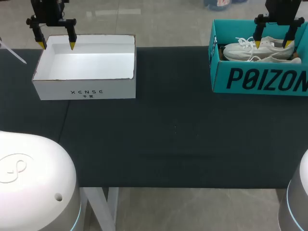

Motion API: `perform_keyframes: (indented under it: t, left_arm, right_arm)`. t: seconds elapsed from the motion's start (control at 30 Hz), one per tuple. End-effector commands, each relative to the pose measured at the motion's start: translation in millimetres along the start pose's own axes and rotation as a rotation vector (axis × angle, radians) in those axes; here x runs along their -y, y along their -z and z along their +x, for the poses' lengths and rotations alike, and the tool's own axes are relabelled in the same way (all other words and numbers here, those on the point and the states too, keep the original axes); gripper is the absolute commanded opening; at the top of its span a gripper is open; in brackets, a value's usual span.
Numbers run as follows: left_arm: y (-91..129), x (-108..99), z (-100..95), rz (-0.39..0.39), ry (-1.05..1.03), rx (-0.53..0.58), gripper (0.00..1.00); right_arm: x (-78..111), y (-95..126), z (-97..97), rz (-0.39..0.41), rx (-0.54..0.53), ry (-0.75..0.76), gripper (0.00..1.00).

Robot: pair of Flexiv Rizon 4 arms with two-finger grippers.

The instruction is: Take the shoe out of the shoebox, open the shoe tongue, remove and reinsert the insole, then place the shoe into the shoebox

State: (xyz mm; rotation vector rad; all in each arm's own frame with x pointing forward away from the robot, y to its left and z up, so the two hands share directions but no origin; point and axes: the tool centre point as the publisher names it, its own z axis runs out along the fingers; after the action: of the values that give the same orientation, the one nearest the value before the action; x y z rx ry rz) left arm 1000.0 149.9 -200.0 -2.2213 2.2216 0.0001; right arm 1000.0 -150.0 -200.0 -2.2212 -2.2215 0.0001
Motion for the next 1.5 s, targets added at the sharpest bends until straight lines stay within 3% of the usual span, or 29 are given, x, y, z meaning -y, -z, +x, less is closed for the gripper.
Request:
perform_keyframes:
  t: [0.03, 0.7, 0.77, 1.0, 1.07, 1.3, 1.5]
  left_arm:
    - [0, 0, 0.0, 0.000, 0.000, 0.000, 1.00]
    - [0, 0, 0.0, 0.000, 0.000, 0.000, 1.00]
    - [0, 0, 0.0, 0.000, 0.000, 0.000, 1.00]
    - [0, 0, 0.0, 0.000, 0.000, 0.000, 1.00]
    - [0, 0, 0.0, 0.000, 0.000, 0.000, 1.00]
    - [0, 0, 0.0, 0.000, 0.000, 0.000, 1.00]
    - [0, 0, 0.0, 0.000, 0.000, 0.000, 1.00]
  right_arm:
    - [0.0, 0, 0.0, 0.000, 0.000, 0.000, 1.00]
    - [0.0, 0, 0.0, 0.000, 0.000, 0.000, 1.00]
    - [-4.8, -13, -14.2, 0.025, -0.008, -0.076, 1.00]
    - [-22.8, -31, -64.0, -0.063, -0.013, -0.147, 1.00]
    - [-28.7, -35, -75.9, -0.093, 0.036, -0.171, 1.00]
    - [-54.7, -59, -110.4, -0.112, 0.156, -0.237, 1.00]
    - [-72.9, -87, -133.7, -0.089, 0.146, -0.272, 1.00]
